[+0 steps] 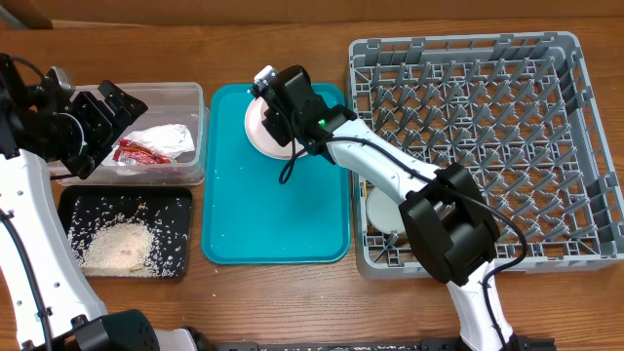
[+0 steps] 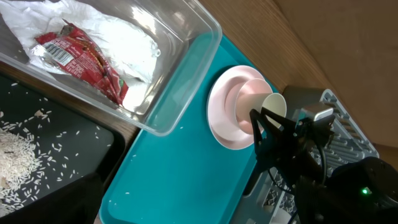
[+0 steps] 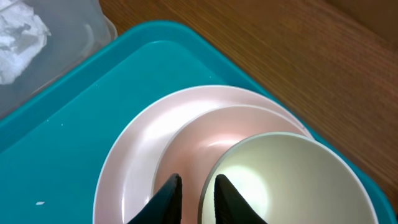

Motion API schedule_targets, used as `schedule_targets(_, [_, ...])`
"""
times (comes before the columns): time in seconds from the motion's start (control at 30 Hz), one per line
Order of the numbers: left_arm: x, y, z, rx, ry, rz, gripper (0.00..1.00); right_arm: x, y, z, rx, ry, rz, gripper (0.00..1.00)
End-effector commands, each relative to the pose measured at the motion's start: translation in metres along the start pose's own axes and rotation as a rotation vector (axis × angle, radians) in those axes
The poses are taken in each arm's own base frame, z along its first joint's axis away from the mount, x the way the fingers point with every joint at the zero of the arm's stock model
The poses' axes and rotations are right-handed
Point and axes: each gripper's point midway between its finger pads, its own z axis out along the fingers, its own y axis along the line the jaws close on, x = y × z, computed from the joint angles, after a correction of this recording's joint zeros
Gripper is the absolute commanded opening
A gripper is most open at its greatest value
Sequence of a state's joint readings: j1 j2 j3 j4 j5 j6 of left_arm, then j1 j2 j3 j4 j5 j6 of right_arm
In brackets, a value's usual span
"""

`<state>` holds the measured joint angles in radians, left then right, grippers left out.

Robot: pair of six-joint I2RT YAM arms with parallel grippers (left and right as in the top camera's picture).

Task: Sort waste into correct bins and load items into the dishwasher
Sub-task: 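Grasp the cream cup on the pink plate with the right gripper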

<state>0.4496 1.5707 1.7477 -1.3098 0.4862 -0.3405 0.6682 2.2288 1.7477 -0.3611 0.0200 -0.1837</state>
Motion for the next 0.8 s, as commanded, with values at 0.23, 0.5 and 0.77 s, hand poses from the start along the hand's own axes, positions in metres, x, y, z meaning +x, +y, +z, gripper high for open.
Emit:
schedule_targets(0.23, [-0.001, -0.006, -0.01, 0.011, -0.029, 0.029, 1.0, -0.017, -0.005, -0.013, 0.02, -0.032, -0.004, 0.04])
schedule_targets(0.5, [-0.001, -0.006, -0.01, 0.011, -0.029, 0.029, 1.0, -0.073, -0.014, -0.114, 0.018, -0.152, 0.143, 0.04])
schedule_targets(0.77, [-0.001, -0.006, -0.01, 0.011, -0.029, 0.029, 1.0, -0.048, -0.026, -0.256, -0.203, -0.054, 0.422, 0.04])
